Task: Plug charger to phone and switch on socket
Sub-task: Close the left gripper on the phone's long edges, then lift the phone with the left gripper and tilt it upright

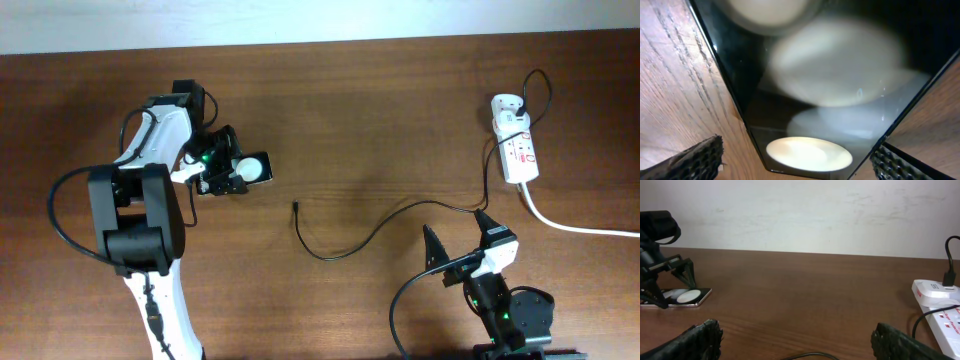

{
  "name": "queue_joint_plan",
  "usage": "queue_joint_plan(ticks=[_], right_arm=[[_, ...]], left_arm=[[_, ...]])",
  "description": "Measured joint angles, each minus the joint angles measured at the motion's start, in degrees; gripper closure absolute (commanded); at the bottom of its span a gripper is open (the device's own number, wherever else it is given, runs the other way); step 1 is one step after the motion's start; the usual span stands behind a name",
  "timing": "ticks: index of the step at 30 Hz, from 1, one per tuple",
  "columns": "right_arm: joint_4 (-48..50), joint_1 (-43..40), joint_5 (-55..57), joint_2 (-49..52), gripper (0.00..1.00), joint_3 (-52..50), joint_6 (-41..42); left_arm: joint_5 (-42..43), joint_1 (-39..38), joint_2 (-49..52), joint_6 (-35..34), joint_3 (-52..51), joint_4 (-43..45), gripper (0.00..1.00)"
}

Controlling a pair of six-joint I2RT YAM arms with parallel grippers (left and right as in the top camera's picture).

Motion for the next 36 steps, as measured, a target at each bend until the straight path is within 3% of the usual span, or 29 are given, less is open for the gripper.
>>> queue_joint_plan(ticks=[4, 10, 18, 21, 24, 30, 33, 36], right_arm=[[0.0, 0.0, 0.0, 0.0, 0.01, 0.0, -0.02], [0.0, 0.0, 0.0, 0.0, 0.01, 0.0, 0.0], [-0.02, 0.0, 0.0, 0.0, 0.01, 0.0, -0.02], [-0.02, 0.0, 0.0, 0.0, 0.01, 0.0, -0.02], [-0.02, 0.0, 0.0, 0.0, 0.01, 0.0, -0.04], [0.0, 0.0, 0.0, 0.0, 0.01, 0.0, -0.04], [-0.02, 0.0, 0.0, 0.0, 0.01, 0.0, 0.0], [-0.02, 0.0, 0.0, 0.0, 0.01, 0.0, 0.0]], left_arm=[[0.07, -0.07, 0.02, 1.99, 0.0, 0.24, 0.01], [-3.06, -0.68, -0.04, 13.18, 0.02, 0.63, 0.01], [-16.39, -1.29, -7.02, 29.51, 0.37, 0.44, 0.01], [-19.54, -1.29, -14.69, 39.52, 0.81, 1.64, 0.01], [-20.65, -1.29, -20.5, 54.53, 1.27, 3.26, 0.01], [-21.29, -1.29, -23.74, 81.42, 1.27, 0.55, 0.01], [-23.74, -1.29, -23.74, 88.13, 1.27, -0.31, 0.01], [-26.6, -1.29, -23.74, 90.53, 1.27, -1.97, 0.01]])
